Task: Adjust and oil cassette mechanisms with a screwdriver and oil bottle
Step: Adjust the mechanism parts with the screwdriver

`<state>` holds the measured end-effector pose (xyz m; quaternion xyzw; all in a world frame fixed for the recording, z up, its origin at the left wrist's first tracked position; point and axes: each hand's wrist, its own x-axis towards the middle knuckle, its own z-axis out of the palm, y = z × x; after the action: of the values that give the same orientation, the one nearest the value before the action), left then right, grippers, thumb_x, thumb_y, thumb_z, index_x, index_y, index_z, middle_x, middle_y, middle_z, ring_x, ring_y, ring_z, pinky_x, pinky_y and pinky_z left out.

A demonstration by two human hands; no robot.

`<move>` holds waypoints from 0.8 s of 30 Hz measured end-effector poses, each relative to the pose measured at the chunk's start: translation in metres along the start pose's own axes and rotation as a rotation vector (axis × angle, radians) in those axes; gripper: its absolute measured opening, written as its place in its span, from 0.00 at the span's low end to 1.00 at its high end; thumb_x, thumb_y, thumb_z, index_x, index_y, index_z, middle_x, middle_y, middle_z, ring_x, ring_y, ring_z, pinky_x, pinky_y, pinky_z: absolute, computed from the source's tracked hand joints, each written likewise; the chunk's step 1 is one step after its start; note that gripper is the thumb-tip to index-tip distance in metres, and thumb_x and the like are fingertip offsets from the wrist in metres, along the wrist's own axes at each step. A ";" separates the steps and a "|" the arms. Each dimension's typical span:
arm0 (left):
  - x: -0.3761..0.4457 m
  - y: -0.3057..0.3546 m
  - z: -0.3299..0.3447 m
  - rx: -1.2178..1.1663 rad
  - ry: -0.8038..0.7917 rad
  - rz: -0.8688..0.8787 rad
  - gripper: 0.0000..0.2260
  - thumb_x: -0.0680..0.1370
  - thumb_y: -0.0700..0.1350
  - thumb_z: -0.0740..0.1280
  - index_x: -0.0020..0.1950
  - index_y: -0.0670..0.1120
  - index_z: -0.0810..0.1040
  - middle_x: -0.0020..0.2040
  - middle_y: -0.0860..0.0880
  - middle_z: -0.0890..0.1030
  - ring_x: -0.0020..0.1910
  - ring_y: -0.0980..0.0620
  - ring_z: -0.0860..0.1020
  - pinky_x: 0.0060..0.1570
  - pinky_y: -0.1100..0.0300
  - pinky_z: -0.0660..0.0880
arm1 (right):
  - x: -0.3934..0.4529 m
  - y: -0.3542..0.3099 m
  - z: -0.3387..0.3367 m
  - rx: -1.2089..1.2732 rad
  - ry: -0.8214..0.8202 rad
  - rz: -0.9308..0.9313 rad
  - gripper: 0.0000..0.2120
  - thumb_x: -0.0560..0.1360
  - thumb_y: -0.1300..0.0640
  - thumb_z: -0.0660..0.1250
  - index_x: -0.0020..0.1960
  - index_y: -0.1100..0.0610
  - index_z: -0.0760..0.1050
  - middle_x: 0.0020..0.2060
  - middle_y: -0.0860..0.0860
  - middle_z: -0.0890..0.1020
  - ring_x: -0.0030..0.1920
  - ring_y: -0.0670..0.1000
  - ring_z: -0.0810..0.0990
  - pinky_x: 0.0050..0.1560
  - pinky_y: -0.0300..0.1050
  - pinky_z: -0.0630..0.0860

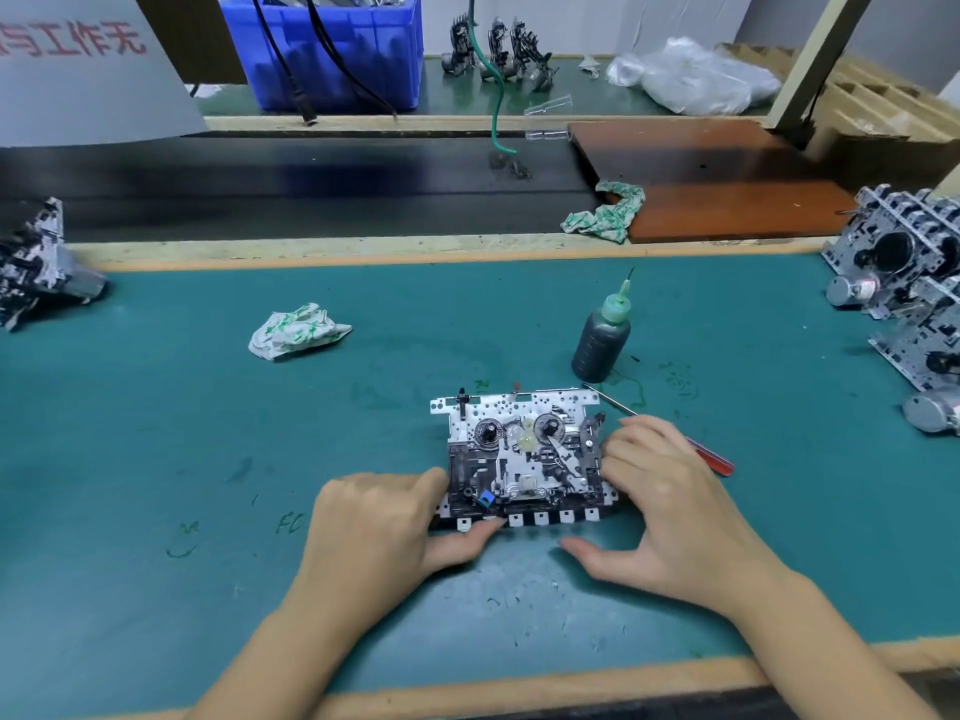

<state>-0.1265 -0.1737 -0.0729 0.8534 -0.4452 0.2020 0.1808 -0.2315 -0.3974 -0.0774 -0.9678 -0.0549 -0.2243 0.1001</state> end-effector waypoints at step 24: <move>-0.001 0.000 0.000 -0.189 -0.128 -0.058 0.32 0.61 0.75 0.62 0.24 0.45 0.65 0.17 0.52 0.65 0.16 0.50 0.67 0.17 0.63 0.65 | 0.003 -0.011 0.006 -0.099 0.124 0.066 0.26 0.64 0.32 0.64 0.29 0.54 0.65 0.26 0.48 0.70 0.34 0.52 0.72 0.57 0.49 0.68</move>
<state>-0.1269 -0.1731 -0.0735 0.8563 -0.4480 0.0989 0.2373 -0.2275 -0.3855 -0.0798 -0.9571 -0.0055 -0.2827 0.0626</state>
